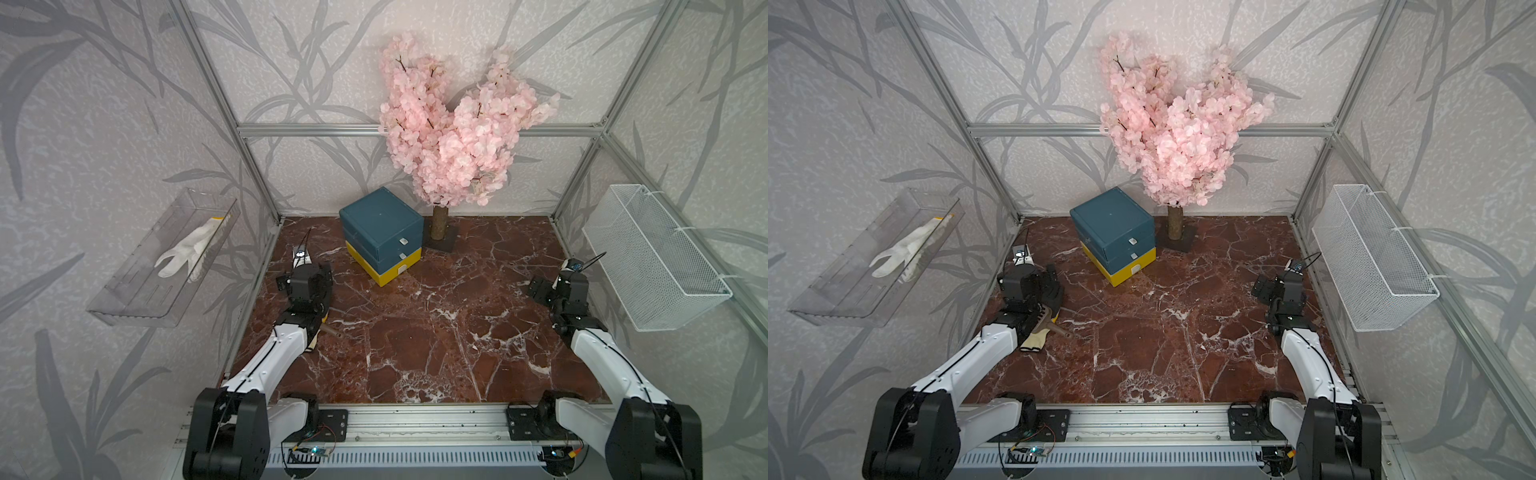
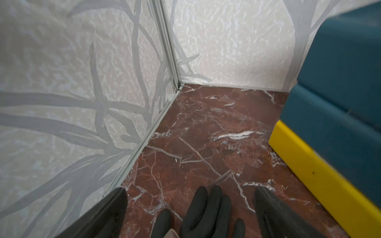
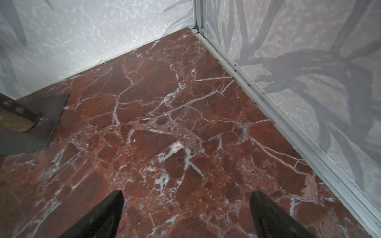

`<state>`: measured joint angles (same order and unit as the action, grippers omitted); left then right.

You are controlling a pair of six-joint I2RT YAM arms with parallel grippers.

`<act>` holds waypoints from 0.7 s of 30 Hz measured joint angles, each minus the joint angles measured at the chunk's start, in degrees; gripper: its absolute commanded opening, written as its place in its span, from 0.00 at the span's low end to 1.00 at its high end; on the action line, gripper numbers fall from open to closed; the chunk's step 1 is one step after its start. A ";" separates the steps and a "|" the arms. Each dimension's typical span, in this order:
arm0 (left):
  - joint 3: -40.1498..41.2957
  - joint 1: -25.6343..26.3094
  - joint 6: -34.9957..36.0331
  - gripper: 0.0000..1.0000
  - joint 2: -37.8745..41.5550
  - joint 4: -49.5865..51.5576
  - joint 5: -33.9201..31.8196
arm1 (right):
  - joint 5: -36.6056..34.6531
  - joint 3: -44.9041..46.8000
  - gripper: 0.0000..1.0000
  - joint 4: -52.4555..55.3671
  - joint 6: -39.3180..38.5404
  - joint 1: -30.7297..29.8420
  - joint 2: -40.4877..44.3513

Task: Please place the pencils in the drawer according to their color
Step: Reset both arms

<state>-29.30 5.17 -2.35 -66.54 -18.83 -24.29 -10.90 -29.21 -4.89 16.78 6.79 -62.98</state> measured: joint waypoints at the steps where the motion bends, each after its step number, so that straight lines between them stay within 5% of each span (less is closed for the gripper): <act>1: 2.14 -0.07 -0.22 1.00 -0.92 -1.75 0.13 | -0.24 1.09 0.99 -1.86 -0.44 0.37 -0.68; 14: 7.30 -2.34 -0.87 1.00 -19.89 -23.63 3.48 | 5.51 9.18 0.99 -34.84 -4.96 0.15 -19.87; 18: 7.30 -3.69 -0.66 1.00 -20.85 -25.86 7.61 | 6.01 13.35 0.99 -50.82 -7.67 -2.58 -25.20; 21: 7.30 -4.39 -0.59 1.00 -20.83 -26.84 10.67 | 6.47 13.70 0.99 -49.92 -8.74 -3.63 -27.04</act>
<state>-22.00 0.78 -2.94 -87.37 -45.67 -13.63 -4.43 -15.51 -54.81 8.03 3.16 -90.02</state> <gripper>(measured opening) 0.999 0.993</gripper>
